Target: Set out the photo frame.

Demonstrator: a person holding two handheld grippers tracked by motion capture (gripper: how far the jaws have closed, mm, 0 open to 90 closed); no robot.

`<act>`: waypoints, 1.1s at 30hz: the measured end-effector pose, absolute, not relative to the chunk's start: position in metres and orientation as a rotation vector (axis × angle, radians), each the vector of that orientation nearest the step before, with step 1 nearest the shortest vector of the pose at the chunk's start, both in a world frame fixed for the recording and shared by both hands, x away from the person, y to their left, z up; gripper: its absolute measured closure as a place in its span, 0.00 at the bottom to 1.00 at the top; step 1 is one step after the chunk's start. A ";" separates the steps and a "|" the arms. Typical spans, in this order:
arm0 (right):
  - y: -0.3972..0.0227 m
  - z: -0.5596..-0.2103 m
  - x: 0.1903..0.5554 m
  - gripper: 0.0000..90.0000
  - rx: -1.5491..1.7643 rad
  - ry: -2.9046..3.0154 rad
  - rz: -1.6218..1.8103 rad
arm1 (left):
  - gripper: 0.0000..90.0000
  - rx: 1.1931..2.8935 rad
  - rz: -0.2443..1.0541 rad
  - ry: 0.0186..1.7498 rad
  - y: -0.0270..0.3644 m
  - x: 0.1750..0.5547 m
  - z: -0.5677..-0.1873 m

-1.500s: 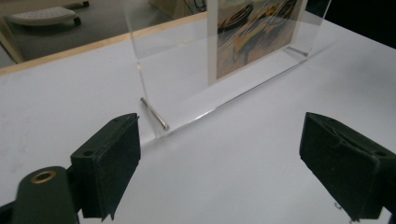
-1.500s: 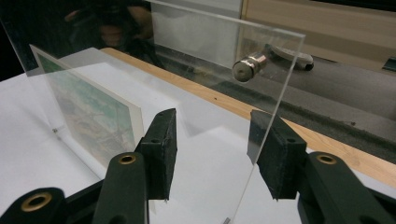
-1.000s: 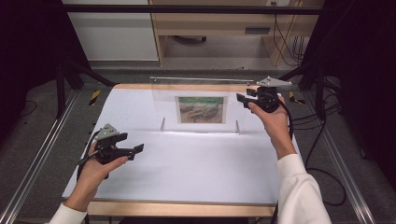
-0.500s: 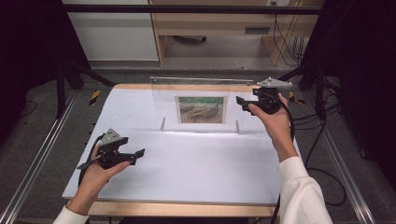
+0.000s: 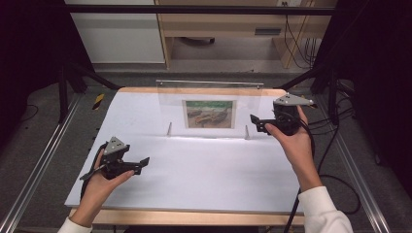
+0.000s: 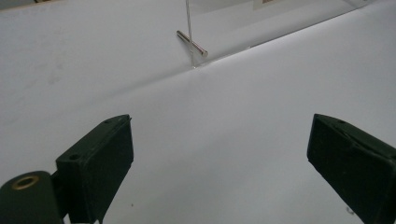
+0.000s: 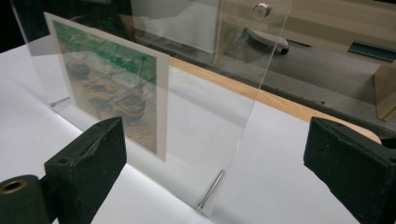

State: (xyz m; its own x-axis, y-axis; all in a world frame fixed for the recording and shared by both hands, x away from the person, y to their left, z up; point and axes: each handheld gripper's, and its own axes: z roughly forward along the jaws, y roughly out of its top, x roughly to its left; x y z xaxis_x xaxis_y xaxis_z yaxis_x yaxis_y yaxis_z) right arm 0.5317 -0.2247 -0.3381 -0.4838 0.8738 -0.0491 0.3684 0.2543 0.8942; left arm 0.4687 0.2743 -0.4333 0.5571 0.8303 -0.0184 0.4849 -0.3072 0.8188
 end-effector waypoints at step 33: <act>-0.236 -0.373 0.473 0.05 1.154 2.000 1.119 | 0.08 1.984 0.544 1.074 0.283 0.463 -0.440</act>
